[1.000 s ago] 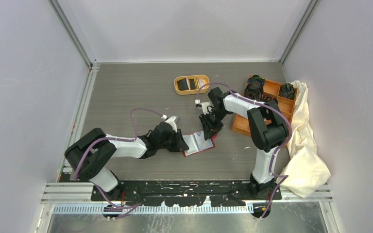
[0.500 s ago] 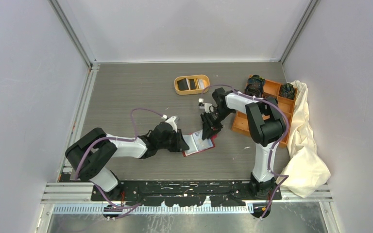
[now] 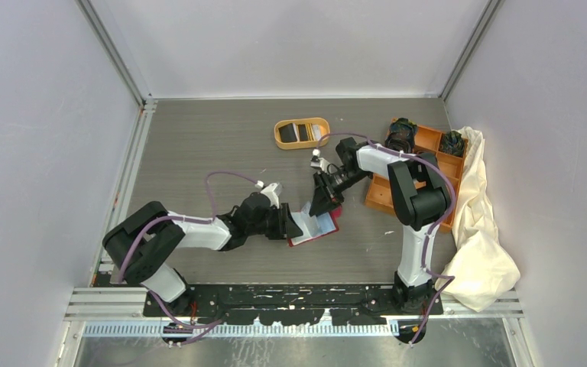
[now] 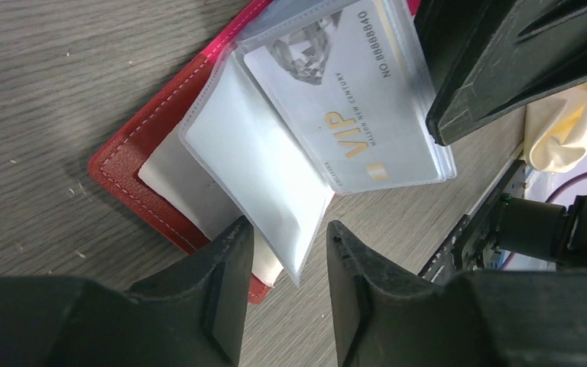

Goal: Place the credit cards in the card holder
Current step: Open the card holder at the center of the board.

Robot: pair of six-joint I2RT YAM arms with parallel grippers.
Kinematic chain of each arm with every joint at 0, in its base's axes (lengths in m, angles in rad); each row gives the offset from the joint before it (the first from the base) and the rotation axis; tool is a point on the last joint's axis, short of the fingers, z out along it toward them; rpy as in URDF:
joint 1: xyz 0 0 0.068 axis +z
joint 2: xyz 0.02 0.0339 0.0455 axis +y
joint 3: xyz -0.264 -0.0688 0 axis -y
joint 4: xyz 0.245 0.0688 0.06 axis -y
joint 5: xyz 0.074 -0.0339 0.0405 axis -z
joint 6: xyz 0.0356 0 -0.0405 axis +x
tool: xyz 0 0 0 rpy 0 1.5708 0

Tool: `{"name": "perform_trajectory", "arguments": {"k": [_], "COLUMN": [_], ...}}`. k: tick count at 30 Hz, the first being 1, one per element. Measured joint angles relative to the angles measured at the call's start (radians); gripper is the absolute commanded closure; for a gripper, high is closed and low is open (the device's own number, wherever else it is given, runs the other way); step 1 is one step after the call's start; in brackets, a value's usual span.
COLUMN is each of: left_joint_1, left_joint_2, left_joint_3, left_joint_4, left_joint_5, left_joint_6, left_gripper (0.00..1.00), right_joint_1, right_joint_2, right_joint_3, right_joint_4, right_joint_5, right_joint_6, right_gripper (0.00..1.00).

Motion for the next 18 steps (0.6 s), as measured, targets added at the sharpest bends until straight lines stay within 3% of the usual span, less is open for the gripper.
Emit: {"name": "perform_trajectory", "arguments": {"k": [9, 18], "left_joint_1": [0.018, 0.025], "left_joint_2": [-0.032, -0.041], "left_joint_3": [-0.077, -0.116], "left_joint_4": [0.112, 0.221], "left_joint_5": [0.049, 0.088], "left_joint_6": [-0.028, -0.054], "left_gripper": [0.44, 0.39], "right_joint_1": [0.013, 0.055], "right_joint_2": [0.048, 0.092], "right_joint_3": [-0.009, -0.011], "right_joint_4": [0.017, 0.042], "right_joint_5": [-0.109, -0.226], "right_joint_6": [0.023, 0.056], "right_gripper": [0.67, 0.65]}}
